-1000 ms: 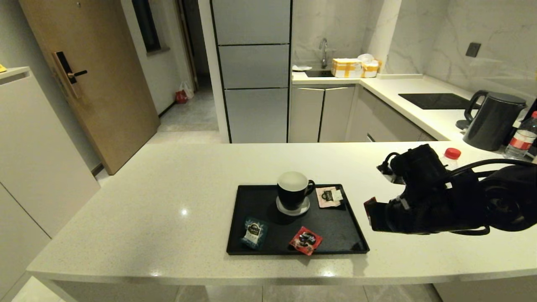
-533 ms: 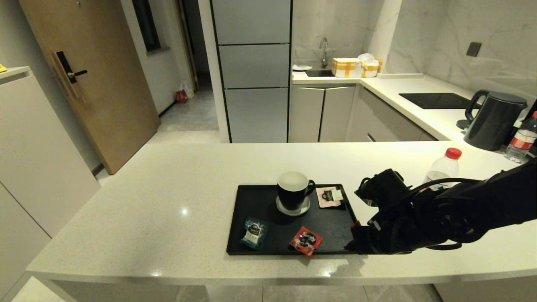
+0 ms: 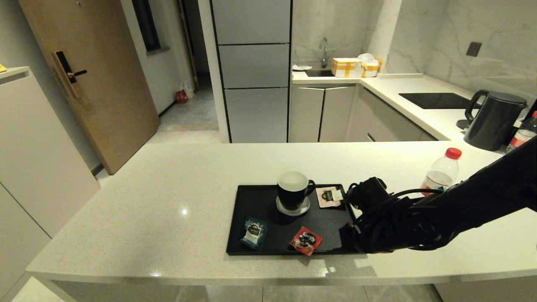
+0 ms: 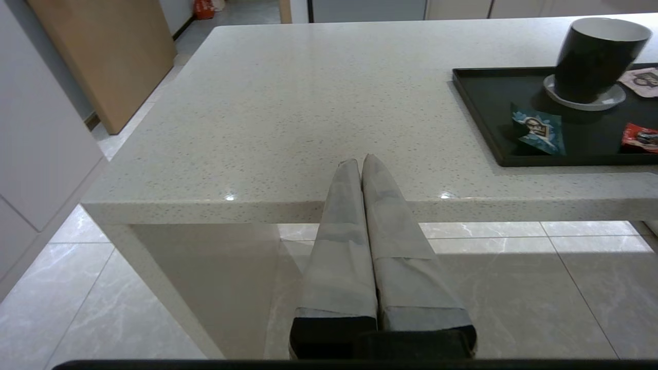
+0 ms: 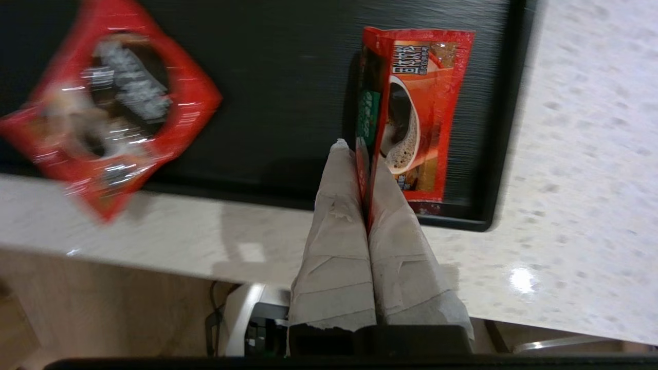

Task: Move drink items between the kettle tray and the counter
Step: Return the tea bag to its original position

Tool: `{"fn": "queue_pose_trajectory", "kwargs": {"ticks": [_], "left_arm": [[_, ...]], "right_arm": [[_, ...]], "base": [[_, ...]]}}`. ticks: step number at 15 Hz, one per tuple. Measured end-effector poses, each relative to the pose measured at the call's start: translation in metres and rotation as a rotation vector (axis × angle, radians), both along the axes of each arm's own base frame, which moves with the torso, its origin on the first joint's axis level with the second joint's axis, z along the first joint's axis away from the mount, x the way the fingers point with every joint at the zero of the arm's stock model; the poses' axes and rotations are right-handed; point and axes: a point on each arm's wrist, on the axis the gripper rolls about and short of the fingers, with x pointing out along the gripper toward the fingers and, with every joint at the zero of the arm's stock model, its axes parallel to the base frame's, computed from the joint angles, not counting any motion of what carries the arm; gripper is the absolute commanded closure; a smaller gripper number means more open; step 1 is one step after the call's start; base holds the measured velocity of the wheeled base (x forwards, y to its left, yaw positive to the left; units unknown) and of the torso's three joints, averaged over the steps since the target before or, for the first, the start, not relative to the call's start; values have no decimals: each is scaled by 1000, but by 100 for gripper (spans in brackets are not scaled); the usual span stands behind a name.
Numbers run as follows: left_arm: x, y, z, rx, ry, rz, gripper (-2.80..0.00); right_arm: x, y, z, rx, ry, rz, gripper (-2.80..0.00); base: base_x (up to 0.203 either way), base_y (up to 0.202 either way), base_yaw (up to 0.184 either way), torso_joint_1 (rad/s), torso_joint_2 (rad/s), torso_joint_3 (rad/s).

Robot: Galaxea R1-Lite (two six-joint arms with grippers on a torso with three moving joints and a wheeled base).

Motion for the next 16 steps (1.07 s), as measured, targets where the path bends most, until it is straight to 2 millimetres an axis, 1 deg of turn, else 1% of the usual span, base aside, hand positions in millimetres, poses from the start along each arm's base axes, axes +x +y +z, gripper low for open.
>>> {"fn": "queue_pose_trajectory", "kwargs": {"ticks": [3,4,7,10,12,16], "left_arm": [[0,0,0,0,0,0,0],[0,0,0,0,0,0,0],[0,0,0,0,0,0,0],[0,0,0,0,1,1,0],[0,0,0,0,0,0,0],[0,0,0,0,1,0,0]], "right_arm": [[6,3,-8,6,-14,0,0],[7,4,-11,3,-15,-1,-280],[9,4,-14,6,-32,-13,-280],[5,2,-9,13,-37,-15,-280],[1,0,-1,27,-46,-12,-280],[-13,-6,25,102,-77,22,-280]], "base": [[0,0,0,0,0,0],[0,0,0,0,0,0],[0,0,0,0,0,0],[0,0,0,0,0,0],[0,0,0,0,0,0],[0,0,0,0,0,0]]}}
